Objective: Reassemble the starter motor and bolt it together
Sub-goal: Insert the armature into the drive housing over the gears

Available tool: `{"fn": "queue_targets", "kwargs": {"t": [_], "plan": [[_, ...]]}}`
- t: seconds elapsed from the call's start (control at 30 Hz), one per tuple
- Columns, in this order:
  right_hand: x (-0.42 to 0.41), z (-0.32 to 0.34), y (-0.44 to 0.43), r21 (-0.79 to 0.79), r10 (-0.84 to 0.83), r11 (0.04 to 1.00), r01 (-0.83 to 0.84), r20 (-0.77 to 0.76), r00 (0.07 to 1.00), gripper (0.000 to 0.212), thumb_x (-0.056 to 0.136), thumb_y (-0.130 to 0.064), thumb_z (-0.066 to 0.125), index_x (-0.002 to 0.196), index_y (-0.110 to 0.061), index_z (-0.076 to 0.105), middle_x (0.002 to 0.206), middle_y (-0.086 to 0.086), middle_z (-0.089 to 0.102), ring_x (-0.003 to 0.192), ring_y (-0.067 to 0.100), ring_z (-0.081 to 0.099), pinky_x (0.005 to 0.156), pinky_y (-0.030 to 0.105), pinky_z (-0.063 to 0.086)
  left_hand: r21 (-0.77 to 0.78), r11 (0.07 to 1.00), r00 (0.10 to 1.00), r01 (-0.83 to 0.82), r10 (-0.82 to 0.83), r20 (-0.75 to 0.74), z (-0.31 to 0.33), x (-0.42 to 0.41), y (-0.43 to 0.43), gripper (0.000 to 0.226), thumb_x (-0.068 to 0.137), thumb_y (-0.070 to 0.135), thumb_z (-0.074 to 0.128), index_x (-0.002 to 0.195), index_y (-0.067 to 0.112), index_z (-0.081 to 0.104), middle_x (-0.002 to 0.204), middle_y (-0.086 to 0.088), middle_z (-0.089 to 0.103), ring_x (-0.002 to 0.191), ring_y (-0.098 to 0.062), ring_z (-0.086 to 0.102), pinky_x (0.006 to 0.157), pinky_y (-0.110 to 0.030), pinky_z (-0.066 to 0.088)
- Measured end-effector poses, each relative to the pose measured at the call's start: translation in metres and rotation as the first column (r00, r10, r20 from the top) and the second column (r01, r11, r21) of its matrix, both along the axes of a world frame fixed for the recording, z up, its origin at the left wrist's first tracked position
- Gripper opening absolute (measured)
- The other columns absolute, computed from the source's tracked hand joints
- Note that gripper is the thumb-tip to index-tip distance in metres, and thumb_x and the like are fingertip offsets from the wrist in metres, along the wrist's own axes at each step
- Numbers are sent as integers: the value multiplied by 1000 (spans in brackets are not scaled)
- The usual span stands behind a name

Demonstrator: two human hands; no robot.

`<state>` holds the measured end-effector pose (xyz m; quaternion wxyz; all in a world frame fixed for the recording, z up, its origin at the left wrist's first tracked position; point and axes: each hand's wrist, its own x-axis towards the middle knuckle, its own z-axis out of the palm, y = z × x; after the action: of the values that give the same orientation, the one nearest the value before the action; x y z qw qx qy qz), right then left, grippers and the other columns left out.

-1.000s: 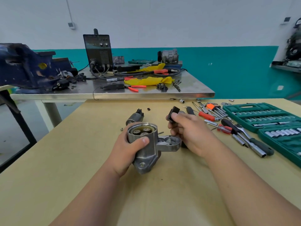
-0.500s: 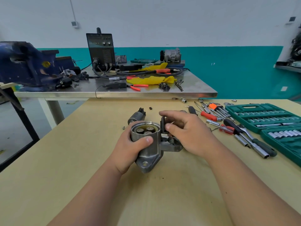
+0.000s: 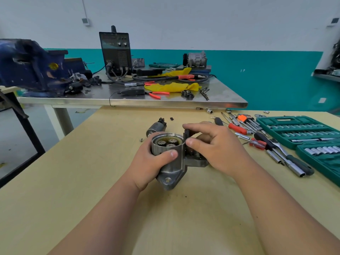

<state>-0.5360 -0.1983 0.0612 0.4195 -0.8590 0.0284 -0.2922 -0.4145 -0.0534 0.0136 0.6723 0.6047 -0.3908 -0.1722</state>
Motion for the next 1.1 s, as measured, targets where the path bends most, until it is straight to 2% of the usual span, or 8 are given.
{"fn": "queue_targets", "kwargs": {"t": [0.1,0.17,0.33,0.53,0.73,0.93,1.03,1.1], "plan": [[1,-2,-2,78,-10,997,10,5,1000,38,88,-21,69,104,-54,61,85,-21,72,80,-3,69,61,11,51,11,1000,1000,-1,0,14,1,0,0,67,52,44,76,113,19,60,100,1,73,92,-14,70,73,-21,53],[2,-3,-3,108,-17,994,16,9,1000,37,88,-21,68,103,-54,62,81,-18,74,79,1,70,64,20,56,16,1000,1000,-3,2,26,1,-1,0,67,52,44,76,113,20,60,100,2,73,93,-14,70,73,-21,53],[5,-4,-4,131,-37,991,32,38,999,35,87,-21,70,97,-54,63,83,-17,73,75,5,71,69,31,56,17,1000,1000,-7,7,31,0,-2,0,64,53,44,77,111,22,60,98,6,73,91,-11,70,71,-19,53],[0,-4,-11,182,66,981,-61,-23,998,36,83,-17,72,95,-51,68,88,-9,75,79,13,72,72,39,59,27,1000,998,-15,14,58,-1,-3,-1,65,53,43,78,113,23,59,99,8,73,92,-9,69,72,-18,53],[4,-5,-12,259,68,962,-84,67,995,39,83,-4,71,84,-44,74,92,-12,74,79,8,72,65,19,55,32,999,995,-34,31,91,-1,-3,-1,66,51,43,78,112,26,58,99,14,72,91,-3,68,72,-14,51],[4,-7,-13,273,94,955,-112,80,992,27,78,-14,73,85,-40,75,92,-7,75,84,11,71,67,22,55,44,998,988,-43,36,147,-3,-6,-2,66,53,44,80,113,31,57,102,17,70,96,-2,67,78,-14,50],[7,-9,-14,248,97,962,-117,92,991,33,81,-8,73,84,-40,74,97,-8,74,89,13,71,71,26,57,34,999,991,-43,38,129,-3,-3,-1,69,52,44,80,114,27,57,101,17,70,96,-2,67,78,-14,50],[8,-8,-13,256,113,957,-135,100,989,31,77,-10,73,82,-41,74,98,-8,73,90,13,71,73,26,56,22,999,994,-35,32,107,-2,-2,-1,71,51,45,80,115,24,58,101,13,71,96,-4,67,79,-17,51]]}}
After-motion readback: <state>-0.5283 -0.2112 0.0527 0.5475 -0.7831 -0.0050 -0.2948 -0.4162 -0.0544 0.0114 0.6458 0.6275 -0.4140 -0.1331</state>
